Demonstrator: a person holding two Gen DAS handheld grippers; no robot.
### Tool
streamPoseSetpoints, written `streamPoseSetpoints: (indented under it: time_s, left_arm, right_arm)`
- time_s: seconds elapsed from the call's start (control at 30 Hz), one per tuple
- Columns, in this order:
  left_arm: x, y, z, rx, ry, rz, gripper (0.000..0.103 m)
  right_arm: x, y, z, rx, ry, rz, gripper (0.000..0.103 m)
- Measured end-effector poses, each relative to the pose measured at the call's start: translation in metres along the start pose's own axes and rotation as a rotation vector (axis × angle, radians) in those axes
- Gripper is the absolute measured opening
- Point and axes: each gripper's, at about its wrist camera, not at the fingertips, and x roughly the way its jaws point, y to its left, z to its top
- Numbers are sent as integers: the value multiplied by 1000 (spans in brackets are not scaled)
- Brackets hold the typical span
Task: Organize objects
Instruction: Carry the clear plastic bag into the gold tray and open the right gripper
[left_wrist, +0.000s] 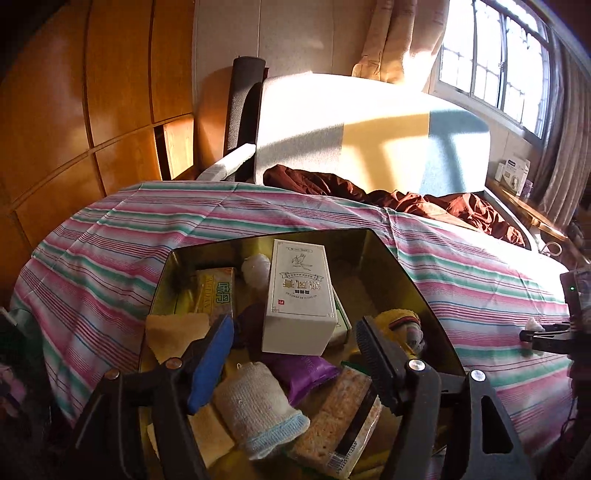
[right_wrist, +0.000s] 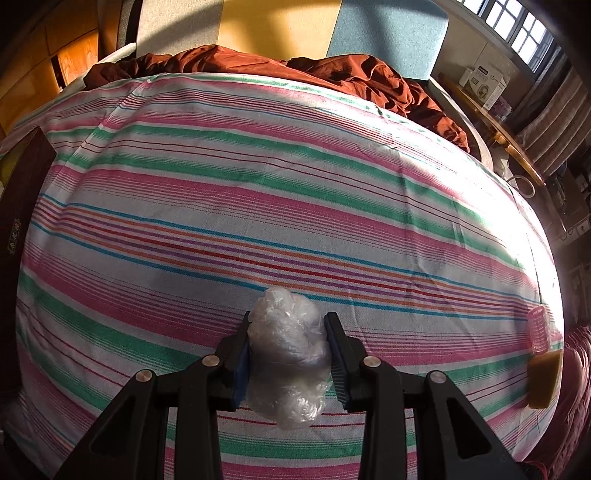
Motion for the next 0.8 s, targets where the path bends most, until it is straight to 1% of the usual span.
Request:
streamPoseSetpoints:
  time_s: [0.07,0.2,0.37,0.47,0.63,0.73,0.8]
  left_arm:
    - [-4,3,-3,5,-6,0,71]
    - [-9,12,-9,-11,0,-5,71]
    - [-15,28,-17,-44,-3,-5,72]
    - [-19,42,-21,-76,-4,0,72]
    - [-31,68,-26,-123,-17,23,75]
    - [-38,84,-29,-147,-24,43,75]
    - [-42,94,-32,-162,-24,54,75]
  right_arm:
    - [-4,11,-2,-6,3,35,35]
    - [-15,37,-1,-1,-8,145,35]
    - [-56,78,9,-2,-109,271,35]
    - [-84,115,14,-57,-177,337,35]
    - [-114,185,16,-172,-256,436,35]
    - [-118,223,13,-242,-254,489,35]
    - [-117,247,9,-292,-242,490,35]
